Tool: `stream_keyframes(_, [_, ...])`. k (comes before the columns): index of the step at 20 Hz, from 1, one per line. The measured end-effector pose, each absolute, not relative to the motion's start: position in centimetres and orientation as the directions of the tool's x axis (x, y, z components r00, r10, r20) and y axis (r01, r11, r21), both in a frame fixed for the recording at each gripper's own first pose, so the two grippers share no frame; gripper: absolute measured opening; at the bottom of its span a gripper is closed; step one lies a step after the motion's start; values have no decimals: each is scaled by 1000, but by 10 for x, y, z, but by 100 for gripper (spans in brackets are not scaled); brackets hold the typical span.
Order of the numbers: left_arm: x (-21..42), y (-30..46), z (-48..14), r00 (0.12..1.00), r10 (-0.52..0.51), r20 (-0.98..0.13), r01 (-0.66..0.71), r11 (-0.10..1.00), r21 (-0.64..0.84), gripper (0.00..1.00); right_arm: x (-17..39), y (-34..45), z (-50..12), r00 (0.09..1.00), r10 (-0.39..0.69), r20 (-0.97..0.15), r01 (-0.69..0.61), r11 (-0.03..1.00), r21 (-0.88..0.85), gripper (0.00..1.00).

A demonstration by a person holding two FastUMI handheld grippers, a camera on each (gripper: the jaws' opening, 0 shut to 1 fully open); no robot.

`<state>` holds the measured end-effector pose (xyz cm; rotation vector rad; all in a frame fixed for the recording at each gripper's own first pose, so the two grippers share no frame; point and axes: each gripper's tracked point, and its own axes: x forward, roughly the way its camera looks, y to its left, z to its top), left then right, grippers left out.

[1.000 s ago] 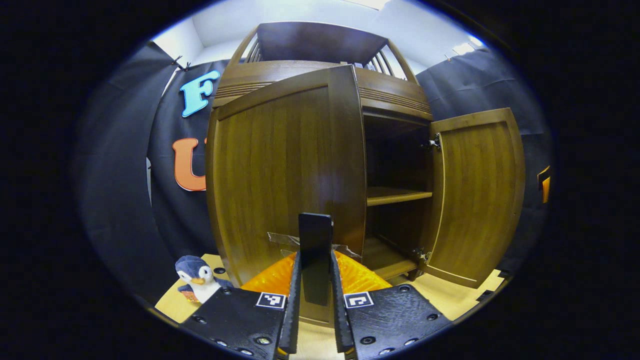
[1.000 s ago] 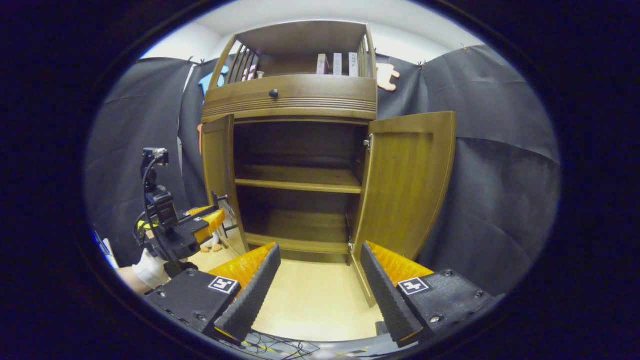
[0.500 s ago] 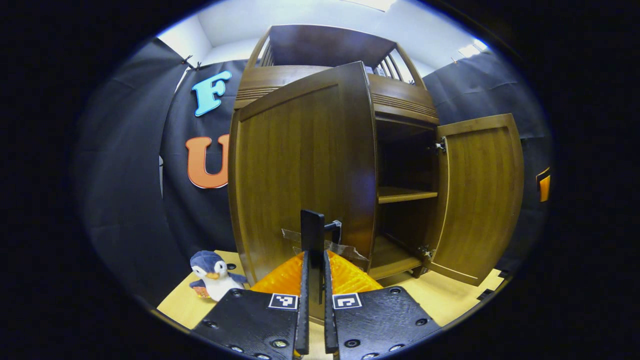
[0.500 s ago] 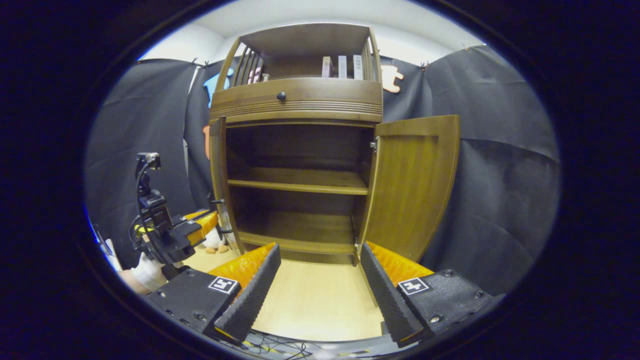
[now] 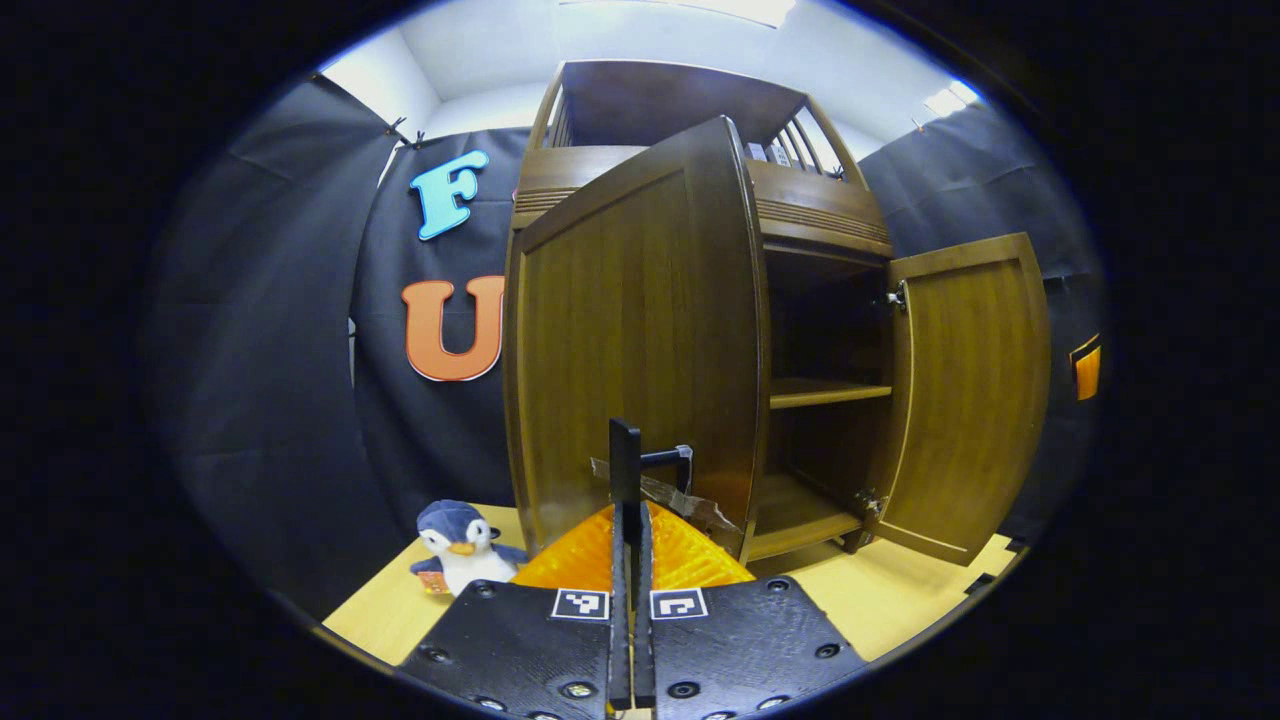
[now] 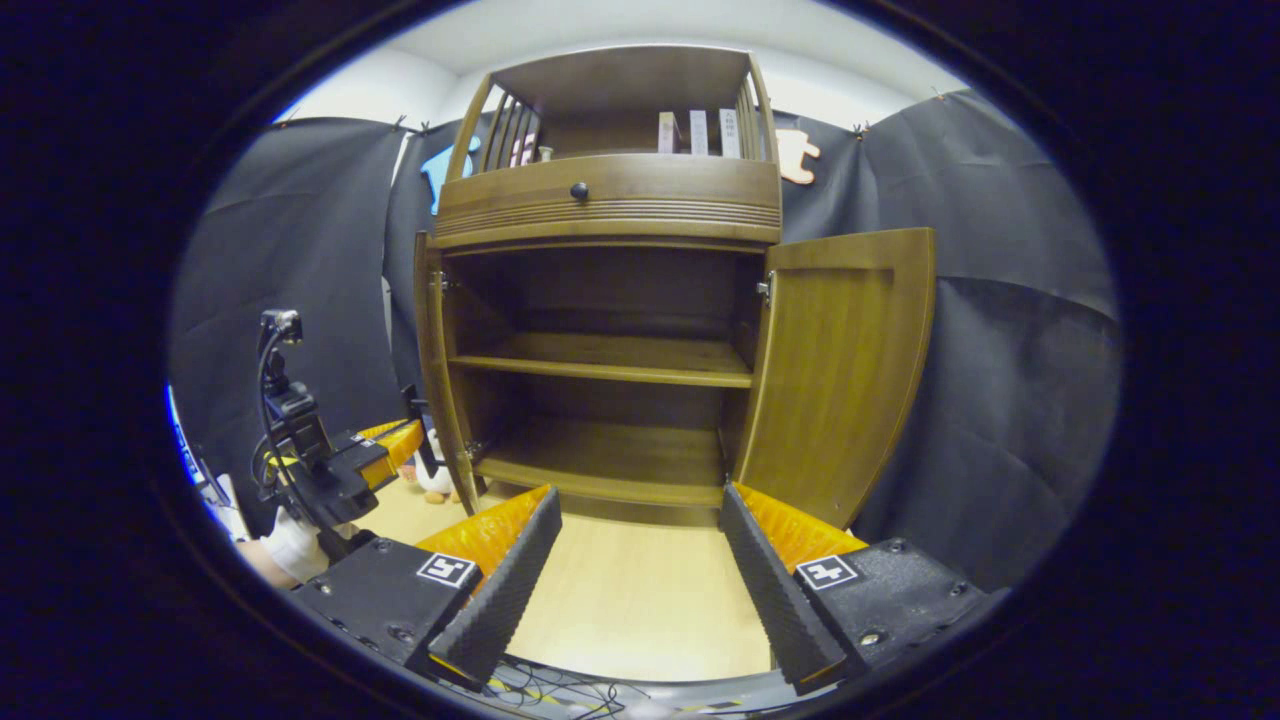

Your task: Open the right door of the double-door shoe cabinet with the right hand, and open the left door with the left hand.

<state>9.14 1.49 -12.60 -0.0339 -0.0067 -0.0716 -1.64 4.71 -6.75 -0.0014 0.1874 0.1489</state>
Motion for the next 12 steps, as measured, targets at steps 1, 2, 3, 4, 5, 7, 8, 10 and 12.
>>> stream_keyframes(1, [90, 18, -127, 998, -61, 5, 61, 998, -34, 1, -16, 48, -67, 971, 152, -186, -152, 988, 12, 100])
stream_keyframes(2, [88, 23, -127, 999, -52, 6, 52, 998, -40, 1, -16, 49, -67, 970, 155, -185, -156, 988, 11, 100])
stream_keyframes(3, [86, 26, -127, 999, -47, 3, 47, 998, -44, 1, -16, 49, -66, 970, 159, -185, -159, 987, 10, 100])
stream_keyframes(4, [84, 31, -128, 999, -40, -1, 40, 998, -44, 1, -15, 51, -67, 969, 162, -184, -163, 987, 10, 100])
stream_keyframes(5, [81, 36, -129, 999, -33, 0, 33, 999, -39, 1, -15, 51, -66, 969, 165, -185, -166, 986, 10, 100])
stream_keyframes(7, [78, 45, -130, 1000, -21, 0, 21, 999, -32, 1, -14, 55, -68, 967, 175, -187, -176, 984, 10, 100])
stream_keyframes(8, [77, 52, -131, 1000, -11, -5, 10, 999, -32, 1, -12, 57, -69, 965, 182, -190, -183, 983, 10, 100])
stream_keyframes(10, [75, 67, -139, 1000, 19, -22, -20, 999, -41, 1, -11, 63, -72, 960, 197, -196, -198, 980, 15, 100])
stream_keyframes(12, [72, 84, -148, 998, 45, -51, -49, 996, -72, 0, -9, 67, -70, 958, 209, -195, -210, 978, 16, 100])
